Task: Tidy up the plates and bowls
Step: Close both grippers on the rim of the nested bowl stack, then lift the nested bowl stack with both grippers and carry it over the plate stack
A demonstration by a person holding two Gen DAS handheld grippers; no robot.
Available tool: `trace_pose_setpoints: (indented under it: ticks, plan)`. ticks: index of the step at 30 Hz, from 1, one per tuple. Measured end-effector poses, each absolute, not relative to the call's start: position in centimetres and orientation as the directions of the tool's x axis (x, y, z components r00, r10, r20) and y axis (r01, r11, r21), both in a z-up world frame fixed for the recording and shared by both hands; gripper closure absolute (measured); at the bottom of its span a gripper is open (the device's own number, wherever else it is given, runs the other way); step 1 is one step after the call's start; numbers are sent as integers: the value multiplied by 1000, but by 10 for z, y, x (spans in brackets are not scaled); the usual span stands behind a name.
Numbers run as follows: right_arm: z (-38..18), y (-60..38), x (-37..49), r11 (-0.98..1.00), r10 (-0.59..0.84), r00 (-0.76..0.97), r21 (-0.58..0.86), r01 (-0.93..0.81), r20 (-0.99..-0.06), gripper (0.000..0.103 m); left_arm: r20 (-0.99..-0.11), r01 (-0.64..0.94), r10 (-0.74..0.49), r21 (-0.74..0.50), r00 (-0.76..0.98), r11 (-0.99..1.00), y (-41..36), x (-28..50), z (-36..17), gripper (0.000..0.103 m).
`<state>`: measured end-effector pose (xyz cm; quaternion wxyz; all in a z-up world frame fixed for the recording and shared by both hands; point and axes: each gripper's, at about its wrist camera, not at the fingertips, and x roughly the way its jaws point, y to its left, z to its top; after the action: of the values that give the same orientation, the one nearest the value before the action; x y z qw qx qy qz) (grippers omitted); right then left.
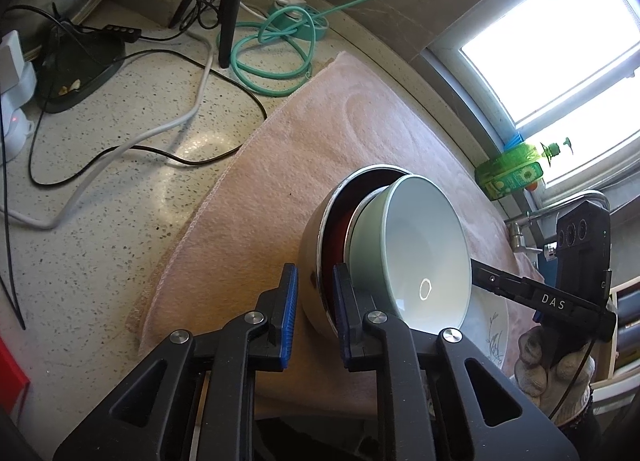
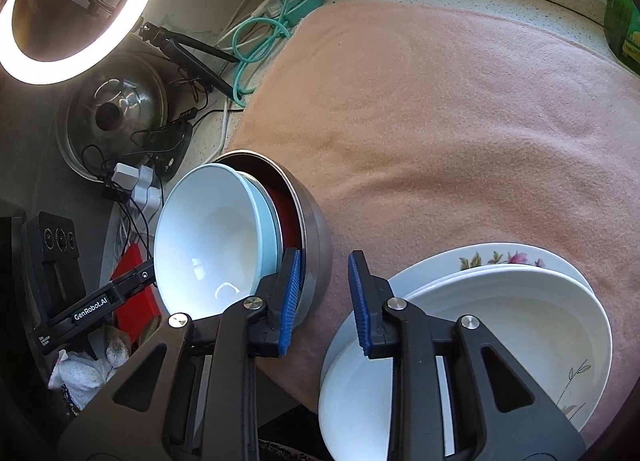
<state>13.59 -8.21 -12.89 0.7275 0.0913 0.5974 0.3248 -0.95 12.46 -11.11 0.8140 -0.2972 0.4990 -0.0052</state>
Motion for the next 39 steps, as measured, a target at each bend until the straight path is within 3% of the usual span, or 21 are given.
trace_pose_setpoints:
  ticks: [9, 27, 39]
  plan:
    - [-131, -77, 136, 761, 594, 61, 536, -367, -802, 92, -812, -276, -313, -487, 494, 828, 122, -5, -114, 92]
    - [-119, -78, 131, 776, 573, 99, 500, -384, -813, 92, -822, -259, -288, -454, 491, 852, 117, -5, -110, 92]
    - [-84, -109, 119, 781, 590, 173, 503, -372, -788, 92, -789, -194, -302, -463, 535, 865, 100, -3, -79, 92]
